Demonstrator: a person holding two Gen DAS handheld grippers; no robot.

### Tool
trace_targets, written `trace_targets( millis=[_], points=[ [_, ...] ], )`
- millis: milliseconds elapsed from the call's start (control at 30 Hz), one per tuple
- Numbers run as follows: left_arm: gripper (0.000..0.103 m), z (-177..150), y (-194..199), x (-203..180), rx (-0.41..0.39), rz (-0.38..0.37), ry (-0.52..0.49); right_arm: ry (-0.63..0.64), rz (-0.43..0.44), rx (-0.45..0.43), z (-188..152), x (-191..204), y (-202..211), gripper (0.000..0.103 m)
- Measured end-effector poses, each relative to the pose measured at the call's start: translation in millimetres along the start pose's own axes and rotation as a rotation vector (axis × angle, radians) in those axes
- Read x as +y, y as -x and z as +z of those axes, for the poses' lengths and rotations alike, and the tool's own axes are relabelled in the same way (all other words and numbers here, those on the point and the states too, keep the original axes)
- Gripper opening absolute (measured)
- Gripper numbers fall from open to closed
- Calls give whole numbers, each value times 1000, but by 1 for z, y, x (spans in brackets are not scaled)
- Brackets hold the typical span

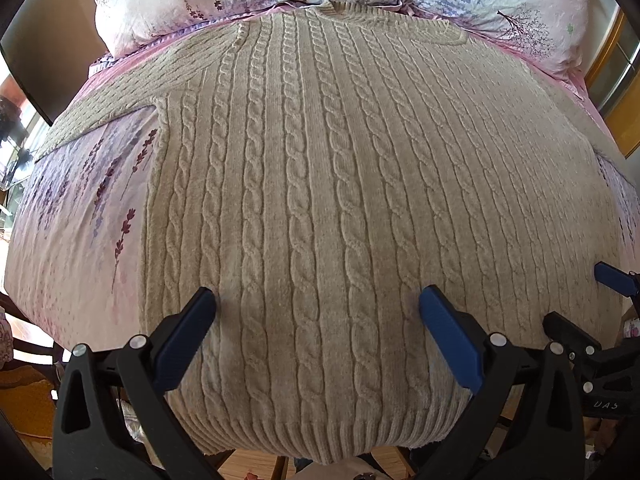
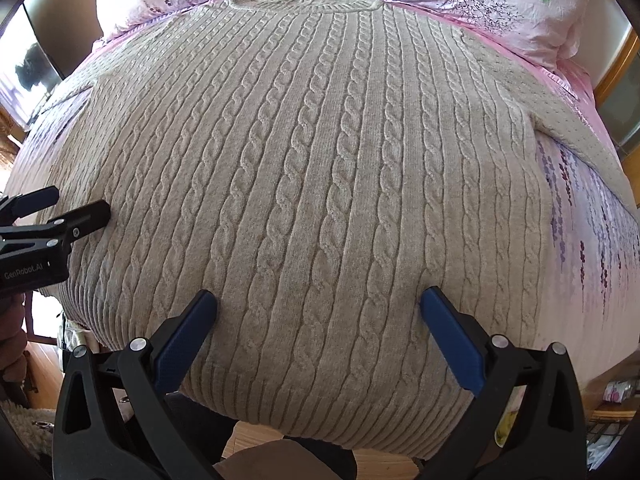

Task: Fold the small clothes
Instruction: 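Grasp the sweater sleeve with the right gripper and lift it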

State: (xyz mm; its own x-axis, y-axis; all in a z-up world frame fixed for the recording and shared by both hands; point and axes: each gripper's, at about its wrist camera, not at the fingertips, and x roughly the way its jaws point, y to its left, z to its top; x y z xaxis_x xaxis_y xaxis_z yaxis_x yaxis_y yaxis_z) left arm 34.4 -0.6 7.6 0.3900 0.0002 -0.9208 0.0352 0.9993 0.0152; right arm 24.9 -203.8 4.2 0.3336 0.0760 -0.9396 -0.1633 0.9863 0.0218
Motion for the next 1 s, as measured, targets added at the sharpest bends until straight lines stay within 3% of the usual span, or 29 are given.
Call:
trace_targets(
  millis=[133,300,500,600,733,867,1000],
  points=[
    [101,19,-2,-7,-22,14,-7,-172,19,-52,19,-53,4,102],
    [101,49,-8,-17,-41,20,-4,-498,52,-154,41,-163,12,101],
    [101,77,-18,-22,-43,-34,52,-837,121,-272,49,-287,13,83],
    [101,86,-22,-23,-40,-75,78,-1025,149,-306,41,-336,4,78],
    [101,93,-23,-27,-54,-96,72,-1202,191,-336,29,-372,-9,68],
    [101,100,-23,-37,-76,2,17,-1271,195,-384,25,-390,-11,58],
    [101,103,-24,-42,-85,42,1,-1306,170,-411,22,-402,-11,46]
  ],
)
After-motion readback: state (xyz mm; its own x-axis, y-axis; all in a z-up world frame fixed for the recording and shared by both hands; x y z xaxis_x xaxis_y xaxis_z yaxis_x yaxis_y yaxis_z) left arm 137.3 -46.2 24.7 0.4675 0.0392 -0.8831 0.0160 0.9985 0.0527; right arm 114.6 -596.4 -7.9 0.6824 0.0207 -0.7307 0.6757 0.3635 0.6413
